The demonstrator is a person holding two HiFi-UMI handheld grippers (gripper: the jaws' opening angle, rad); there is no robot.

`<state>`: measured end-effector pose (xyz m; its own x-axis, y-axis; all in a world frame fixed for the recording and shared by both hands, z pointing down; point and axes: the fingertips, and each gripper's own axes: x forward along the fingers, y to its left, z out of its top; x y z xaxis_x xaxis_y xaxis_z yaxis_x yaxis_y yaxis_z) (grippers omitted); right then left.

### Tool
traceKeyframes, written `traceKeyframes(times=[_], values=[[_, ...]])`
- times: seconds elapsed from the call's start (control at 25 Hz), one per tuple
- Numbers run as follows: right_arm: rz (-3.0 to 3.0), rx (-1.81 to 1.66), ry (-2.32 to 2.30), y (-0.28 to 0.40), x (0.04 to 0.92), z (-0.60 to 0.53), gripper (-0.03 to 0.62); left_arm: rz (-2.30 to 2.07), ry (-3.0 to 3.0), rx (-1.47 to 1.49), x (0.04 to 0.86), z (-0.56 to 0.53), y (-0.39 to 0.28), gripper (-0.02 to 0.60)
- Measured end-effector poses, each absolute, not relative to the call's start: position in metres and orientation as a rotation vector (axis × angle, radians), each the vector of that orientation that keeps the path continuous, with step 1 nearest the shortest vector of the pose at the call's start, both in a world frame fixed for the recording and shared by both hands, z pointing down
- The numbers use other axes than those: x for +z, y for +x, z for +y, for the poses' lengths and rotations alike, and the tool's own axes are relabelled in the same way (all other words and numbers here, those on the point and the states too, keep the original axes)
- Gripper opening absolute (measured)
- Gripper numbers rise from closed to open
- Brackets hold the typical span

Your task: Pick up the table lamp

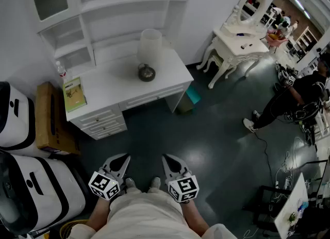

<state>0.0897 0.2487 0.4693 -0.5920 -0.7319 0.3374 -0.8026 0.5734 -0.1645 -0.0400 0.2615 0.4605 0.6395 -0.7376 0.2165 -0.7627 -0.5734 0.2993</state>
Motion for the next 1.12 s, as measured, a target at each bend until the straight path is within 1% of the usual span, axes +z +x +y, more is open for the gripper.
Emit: traceKeyframes(times=[0.24, 0.64, 0.84, 1.12], values=[[-2.578, 0.444, 1.275, 0.095, 0.468, 0.249, 0.011, -1.161, 2.522, 0.103, 0.458, 0.269, -0.021, 0.009], [-2.588, 0.433, 1.284, 0.1, 0.467, 0.255, 0.011, -1.201, 2.521, 0.103, 0.454, 0.282, -0.013, 0.009], [-2.617, 0.481, 1.281, 0.109, 0.467, 0.261, 0.011, -1.215, 2.516, 0.11, 0.452, 0.286, -0.004, 0.009], [-2.596, 0.411, 1.264, 0.127, 0.478, 0.267, 0.012, -1.229, 2.504, 0.118, 0.456, 0.293, 0.019, 0.009]])
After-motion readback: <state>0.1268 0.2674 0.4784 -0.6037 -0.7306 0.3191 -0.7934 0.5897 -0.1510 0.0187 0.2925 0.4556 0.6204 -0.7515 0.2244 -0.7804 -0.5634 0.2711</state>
